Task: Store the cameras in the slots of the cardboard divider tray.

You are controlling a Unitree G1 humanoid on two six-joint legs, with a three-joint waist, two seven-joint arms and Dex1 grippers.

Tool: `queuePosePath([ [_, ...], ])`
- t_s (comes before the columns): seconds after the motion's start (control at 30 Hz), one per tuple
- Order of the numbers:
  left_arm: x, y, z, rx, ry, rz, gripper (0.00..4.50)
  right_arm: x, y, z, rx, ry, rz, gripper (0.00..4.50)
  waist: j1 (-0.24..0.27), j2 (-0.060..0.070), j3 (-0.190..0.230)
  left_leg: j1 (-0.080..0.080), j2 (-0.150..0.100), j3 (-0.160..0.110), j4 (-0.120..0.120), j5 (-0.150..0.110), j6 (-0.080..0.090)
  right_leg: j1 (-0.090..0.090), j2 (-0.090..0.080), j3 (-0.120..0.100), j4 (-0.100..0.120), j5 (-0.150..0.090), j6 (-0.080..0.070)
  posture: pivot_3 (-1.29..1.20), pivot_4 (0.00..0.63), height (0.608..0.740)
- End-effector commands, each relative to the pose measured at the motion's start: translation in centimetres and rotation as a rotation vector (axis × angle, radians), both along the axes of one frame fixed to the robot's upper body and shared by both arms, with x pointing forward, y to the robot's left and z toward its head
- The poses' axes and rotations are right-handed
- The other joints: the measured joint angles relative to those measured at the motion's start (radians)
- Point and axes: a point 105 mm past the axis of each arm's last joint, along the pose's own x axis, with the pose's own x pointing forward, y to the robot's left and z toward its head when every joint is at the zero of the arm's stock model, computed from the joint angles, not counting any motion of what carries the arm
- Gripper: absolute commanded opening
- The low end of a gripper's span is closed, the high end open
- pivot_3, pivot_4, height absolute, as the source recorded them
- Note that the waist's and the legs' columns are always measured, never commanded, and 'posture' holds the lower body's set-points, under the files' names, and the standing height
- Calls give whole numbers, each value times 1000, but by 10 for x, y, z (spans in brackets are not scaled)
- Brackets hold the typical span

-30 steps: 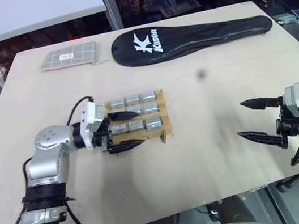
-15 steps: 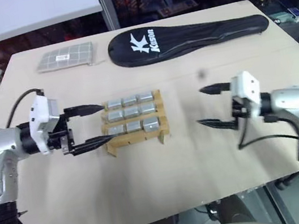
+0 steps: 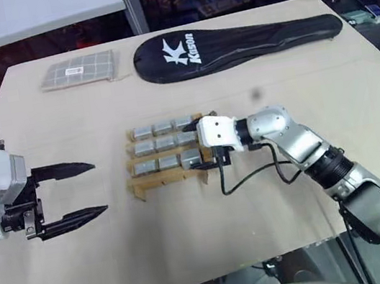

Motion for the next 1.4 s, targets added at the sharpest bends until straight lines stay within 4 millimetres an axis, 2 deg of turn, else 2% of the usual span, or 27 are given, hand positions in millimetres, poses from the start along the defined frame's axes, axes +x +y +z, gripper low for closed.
queuePosePath([
  [0.03,-4,1,11,12,-50,-8,4442,1,0,0,-49,-53,38,4500,0,0,0,0,0,0,0,0,0,0,0,0,0,0,0,0,150,740],
  [0.2,-2,3,7,7,-51,-6,4442,1,-4,-10,-100,-55,55,4500,-2,0,0,1,0,0,0,0,0,0,1,0,1,1,-2,0,150,740],
  [0.57,1,1,3,-5,-54,-28,4442,7,2,-3,-65,-47,28,4500,-3,0,0,1,1,0,0,0,-1,0,1,0,1,1,-2,0,150,740],
  [0.67,1,2,1,-4,-49,-31,4500,4,3,1,-31,-4,38,3781,-3,0,0,1,1,0,0,0,-1,0,1,0,1,2,-2,0,150,740],
  [0.8,2,4,-1,-4,-46,-34,4500,-4,1,3,-12,63,70,1715,-3,0,0,1,1,0,0,1,-1,0,2,0,1,2,-3,0,150,740],
  [0.9,3,5,-2,-5,-44,-35,4500,-5,0,3,-8,88,74,924,-3,0,0,1,2,0,0,0,-1,0,2,0,1,2,-4,0,150,740],
  [1.37,4,6,-6,-8,-40,-43,4500,-5,3,11,55,191,58,911,-3,0,0,1,2,0,0,1,-1,0,2,0,1,2,-4,0,150,740],
  [1.4,4,6,-6,-8,-39,-44,4500,-5,3,12,54,189,62,1386,-3,0,0,1,2,0,0,1,-1,0,2,0,1,2,-4,0,150,740],
])
